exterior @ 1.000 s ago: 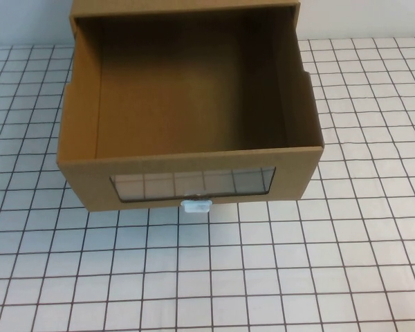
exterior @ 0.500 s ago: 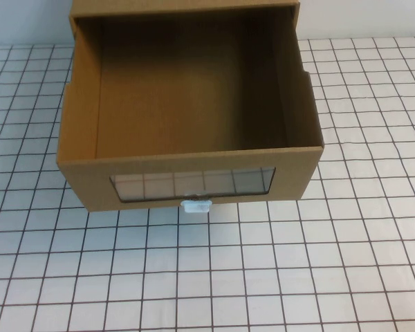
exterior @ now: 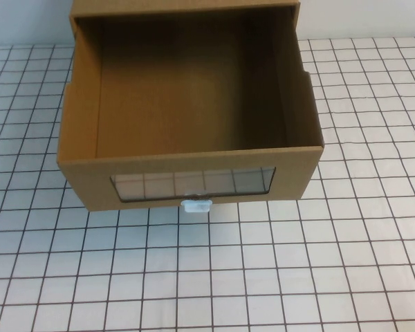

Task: Open the shoe box
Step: 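Pull the top drawer of the cardboard box fully open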

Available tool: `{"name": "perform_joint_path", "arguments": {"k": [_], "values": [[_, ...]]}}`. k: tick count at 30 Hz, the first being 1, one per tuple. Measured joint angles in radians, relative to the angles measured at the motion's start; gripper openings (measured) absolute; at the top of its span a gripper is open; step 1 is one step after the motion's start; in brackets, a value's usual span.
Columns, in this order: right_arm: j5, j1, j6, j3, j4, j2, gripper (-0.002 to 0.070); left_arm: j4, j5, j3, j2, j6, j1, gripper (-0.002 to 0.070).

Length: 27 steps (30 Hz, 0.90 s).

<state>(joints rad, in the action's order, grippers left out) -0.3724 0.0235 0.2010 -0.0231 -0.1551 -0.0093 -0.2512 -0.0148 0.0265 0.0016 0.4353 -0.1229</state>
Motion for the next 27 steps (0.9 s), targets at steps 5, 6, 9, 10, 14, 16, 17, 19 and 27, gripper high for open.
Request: {"name": "perform_joint_path", "arguments": {"k": [5, 6, 9, 10, 14, 16, 17, 19, 27], "values": [[0.000, 0.000, 0.000, 0.000, 0.000, 0.000, -0.0013, 0.168, 0.189, 0.000, -0.011, -0.208, 0.082, -0.0002], [0.000, 0.000, 0.000, 0.000, 0.000, 0.000, -0.0013, 0.177, 0.226, 0.000, -0.011, -0.226, 0.086, -0.0002], [0.000, 0.000, 0.000, 0.000, 0.000, -0.002, -0.0013, 0.210, 0.344, 0.000, -0.011, -0.278, 0.094, -0.0002], [0.000, 0.000, 0.000, 0.000, 0.000, -0.002, -0.0013, 0.214, 0.366, 0.000, -0.011, -0.290, 0.094, -0.0002], [0.000, 0.000, 0.000, 0.000, 0.000, -0.002, -0.0013, 0.219, 0.376, 0.000, -0.011, -0.310, 0.094, -0.0002], [0.000, 0.000, 0.000, 0.000, 0.000, -0.002, -0.0013, 0.220, 0.376, 0.000, -0.013, -0.311, 0.094, -0.0002], [0.000, 0.000, 0.000, 0.000, 0.000, -0.002, -0.0013, 0.220, 0.376, 0.000, -0.013, -0.313, 0.094, -0.0002], [0.000, 0.000, 0.000, 0.000, 0.000, -0.002, -0.0013, 0.220, 0.378, 0.000, -0.013, -0.313, 0.094, -0.0002], [0.000, 0.000, 0.000, 0.000, 0.000, -0.004, -0.0013, 0.221, 0.378, 0.000, -0.013, -0.314, 0.094, -0.0002]]}}
